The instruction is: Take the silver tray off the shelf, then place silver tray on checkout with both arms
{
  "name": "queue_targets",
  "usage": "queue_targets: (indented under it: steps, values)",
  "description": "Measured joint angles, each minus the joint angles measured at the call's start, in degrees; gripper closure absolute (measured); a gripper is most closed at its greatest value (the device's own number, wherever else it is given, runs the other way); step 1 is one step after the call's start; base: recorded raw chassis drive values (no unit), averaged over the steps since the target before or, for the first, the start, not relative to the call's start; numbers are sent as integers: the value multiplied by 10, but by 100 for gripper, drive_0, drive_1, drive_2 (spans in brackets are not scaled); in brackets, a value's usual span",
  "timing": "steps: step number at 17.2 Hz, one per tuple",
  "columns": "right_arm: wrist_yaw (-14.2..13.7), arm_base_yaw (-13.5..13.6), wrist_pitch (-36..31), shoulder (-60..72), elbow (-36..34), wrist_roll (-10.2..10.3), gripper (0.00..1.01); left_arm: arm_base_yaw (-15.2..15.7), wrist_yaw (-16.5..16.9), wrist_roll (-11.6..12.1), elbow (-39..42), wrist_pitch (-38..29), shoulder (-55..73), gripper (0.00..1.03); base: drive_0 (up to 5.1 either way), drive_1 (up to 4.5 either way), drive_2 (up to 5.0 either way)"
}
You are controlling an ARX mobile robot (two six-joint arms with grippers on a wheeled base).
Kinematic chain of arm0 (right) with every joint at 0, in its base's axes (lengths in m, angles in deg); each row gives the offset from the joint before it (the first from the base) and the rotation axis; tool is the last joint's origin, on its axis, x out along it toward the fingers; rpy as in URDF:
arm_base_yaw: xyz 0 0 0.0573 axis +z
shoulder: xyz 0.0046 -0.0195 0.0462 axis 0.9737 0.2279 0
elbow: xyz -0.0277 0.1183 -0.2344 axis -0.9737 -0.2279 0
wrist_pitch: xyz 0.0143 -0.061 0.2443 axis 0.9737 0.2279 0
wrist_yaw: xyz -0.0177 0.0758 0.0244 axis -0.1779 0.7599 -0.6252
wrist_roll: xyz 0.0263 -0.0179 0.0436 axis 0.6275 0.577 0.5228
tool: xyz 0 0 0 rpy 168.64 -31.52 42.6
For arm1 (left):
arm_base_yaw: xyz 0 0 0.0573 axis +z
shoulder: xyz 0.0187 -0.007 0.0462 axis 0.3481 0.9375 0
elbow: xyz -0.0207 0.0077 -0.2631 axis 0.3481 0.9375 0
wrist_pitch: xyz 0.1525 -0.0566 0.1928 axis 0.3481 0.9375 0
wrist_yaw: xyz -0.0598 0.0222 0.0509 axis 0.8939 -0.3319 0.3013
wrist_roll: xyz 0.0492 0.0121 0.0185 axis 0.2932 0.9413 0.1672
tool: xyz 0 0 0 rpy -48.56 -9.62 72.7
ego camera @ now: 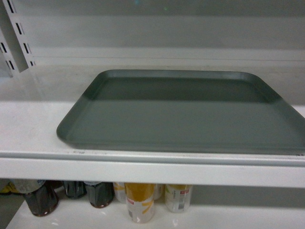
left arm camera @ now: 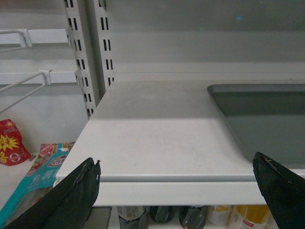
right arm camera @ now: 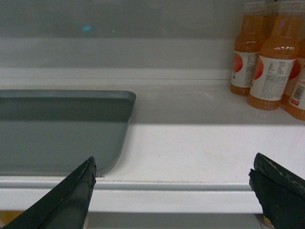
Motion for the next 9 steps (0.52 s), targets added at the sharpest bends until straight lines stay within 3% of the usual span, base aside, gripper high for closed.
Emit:
queue_targets:
  steps: [9]
  values:
    - [0,0,0,0,0,0,3,0,0,0,0,-1,0,5,0,12,-11]
